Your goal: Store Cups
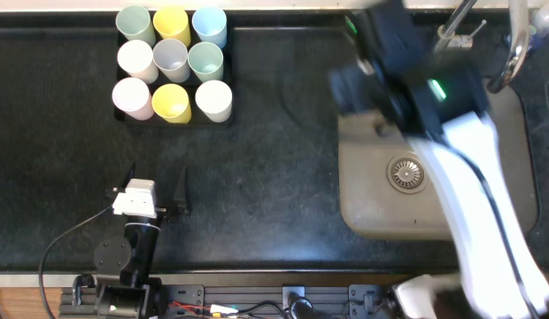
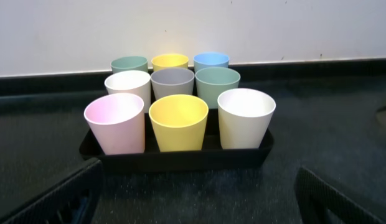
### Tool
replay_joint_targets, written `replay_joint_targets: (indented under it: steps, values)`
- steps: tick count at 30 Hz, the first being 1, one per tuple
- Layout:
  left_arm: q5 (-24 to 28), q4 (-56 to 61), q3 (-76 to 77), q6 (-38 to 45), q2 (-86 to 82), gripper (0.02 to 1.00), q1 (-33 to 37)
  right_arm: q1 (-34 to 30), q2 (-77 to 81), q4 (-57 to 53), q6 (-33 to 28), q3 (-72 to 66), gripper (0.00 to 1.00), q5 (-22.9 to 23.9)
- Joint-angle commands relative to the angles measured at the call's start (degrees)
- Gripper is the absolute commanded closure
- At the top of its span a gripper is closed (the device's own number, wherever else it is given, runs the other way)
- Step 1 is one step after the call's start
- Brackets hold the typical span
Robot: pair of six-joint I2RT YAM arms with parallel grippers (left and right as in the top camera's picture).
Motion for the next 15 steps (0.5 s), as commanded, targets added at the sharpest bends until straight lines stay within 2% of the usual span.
replay_joint_targets:
  steps: [1,10,12,15]
  values:
    - [0.8,0.1,-0.2,0.2,-0.4,0.020,0.5,-4.2,-16.5,6.4,6.1,-20.9,0.003,0.4]
    - [0.8,0.1,-0.2,0.2,-0.4,0.020,0.5,-17.3,-51.8,44.2,9.6,-61.2,0.003,0.6]
    - [0.8,0.1,-0.2,0.2,-0.4,0.020,0.5,-19.1,-60.7,52.8,9.6,-70.6,0.003,0.7]
    - [0.8,0.1,-0.2,0.2,-0.4,0.020,0.5,-19.2,-69.6,59.5,9.5,-79.2,0.003,0.6]
